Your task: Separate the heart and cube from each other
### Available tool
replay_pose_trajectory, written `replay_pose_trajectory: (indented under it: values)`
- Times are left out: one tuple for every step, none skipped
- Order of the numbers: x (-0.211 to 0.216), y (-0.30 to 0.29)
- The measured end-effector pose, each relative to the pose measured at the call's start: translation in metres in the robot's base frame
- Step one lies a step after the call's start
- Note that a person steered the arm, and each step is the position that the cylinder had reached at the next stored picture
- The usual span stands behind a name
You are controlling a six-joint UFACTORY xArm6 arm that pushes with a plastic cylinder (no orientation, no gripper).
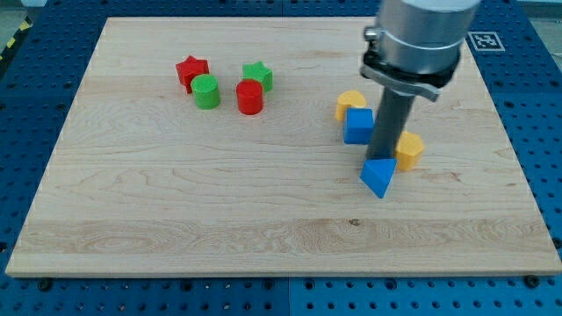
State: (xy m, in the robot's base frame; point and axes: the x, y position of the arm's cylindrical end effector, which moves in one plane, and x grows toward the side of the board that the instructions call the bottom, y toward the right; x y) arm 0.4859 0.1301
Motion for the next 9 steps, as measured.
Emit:
replay_pose_trajectory:
  values:
    - [0.000,0.021]
    - [-0.005,0.021]
    - [-0.035,0.021]
    - [-0.060,0.021]
    - [-0.077,0.021]
    - [-0.080,0.014]
    - [-0.080,-0.010]
    - [-0.081,-0.040]
    - [-0.081,-0.038]
